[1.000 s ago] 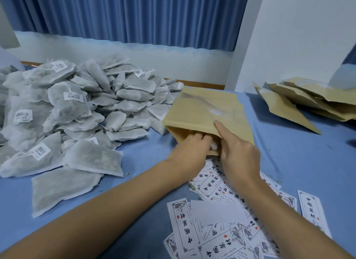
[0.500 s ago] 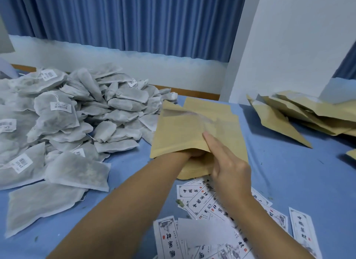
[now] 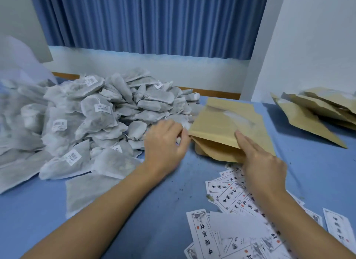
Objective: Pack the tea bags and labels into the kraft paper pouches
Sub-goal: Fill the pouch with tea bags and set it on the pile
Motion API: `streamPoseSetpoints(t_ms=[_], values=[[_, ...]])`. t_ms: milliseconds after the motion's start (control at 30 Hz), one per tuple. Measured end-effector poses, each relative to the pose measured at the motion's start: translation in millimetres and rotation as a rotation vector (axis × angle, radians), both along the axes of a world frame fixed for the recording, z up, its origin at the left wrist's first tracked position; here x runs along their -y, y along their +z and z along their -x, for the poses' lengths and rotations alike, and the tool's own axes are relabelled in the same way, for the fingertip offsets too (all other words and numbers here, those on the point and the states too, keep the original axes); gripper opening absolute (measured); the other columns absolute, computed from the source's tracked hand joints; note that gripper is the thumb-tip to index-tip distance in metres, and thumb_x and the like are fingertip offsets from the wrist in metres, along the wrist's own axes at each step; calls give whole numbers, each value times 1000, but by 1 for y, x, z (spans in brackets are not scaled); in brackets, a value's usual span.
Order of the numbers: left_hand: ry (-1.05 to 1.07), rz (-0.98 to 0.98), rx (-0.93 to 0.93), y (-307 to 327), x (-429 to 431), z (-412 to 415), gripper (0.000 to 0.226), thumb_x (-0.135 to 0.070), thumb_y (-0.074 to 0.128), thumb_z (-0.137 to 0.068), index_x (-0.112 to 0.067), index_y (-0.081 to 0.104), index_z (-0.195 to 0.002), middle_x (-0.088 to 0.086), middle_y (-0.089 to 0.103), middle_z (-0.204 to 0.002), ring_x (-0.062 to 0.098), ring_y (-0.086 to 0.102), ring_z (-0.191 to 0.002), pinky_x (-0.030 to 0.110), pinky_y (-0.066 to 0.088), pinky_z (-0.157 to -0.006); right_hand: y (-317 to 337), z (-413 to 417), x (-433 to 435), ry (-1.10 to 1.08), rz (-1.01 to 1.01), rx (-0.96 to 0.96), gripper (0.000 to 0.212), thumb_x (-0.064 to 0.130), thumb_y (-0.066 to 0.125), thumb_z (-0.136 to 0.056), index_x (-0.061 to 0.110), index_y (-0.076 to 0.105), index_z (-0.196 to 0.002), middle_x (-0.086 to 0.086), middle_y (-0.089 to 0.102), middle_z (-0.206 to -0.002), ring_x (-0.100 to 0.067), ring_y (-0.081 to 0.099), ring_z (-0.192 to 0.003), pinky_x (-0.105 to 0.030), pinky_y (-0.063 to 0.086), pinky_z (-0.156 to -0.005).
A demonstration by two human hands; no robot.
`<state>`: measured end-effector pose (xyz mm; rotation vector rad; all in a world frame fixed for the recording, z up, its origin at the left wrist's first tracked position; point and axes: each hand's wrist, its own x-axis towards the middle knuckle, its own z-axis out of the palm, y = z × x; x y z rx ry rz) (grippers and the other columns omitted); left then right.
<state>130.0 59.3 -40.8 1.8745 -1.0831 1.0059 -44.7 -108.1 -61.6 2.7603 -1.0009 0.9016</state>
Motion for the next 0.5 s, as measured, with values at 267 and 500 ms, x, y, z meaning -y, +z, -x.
streamPoseSetpoints(t_ms=[267, 500], values=[[394, -669, -537, -22, -10, -43, 31, -32, 52, -93, -16, 50, -120, 12, 54, -127, 35, 46, -124, 50, 43, -93, -4, -3, 4, -47, 23, -5, 96, -16, 54, -65, 40, 52, -142, 13, 67, -130, -24, 41, -43, -21, 25, -49], [-37, 57, -427, -13, 2, 4, 15, -22, 63, -96, -13, 55, -106, -2, 61, -75, 21, 52, -76, 48, 46, -80, -3, -3, 2, -48, 0, 30, 92, -16, 58, -64, 35, 57, -140, 5, 74, -115, -26, 43, -44, -21, 24, -50]])
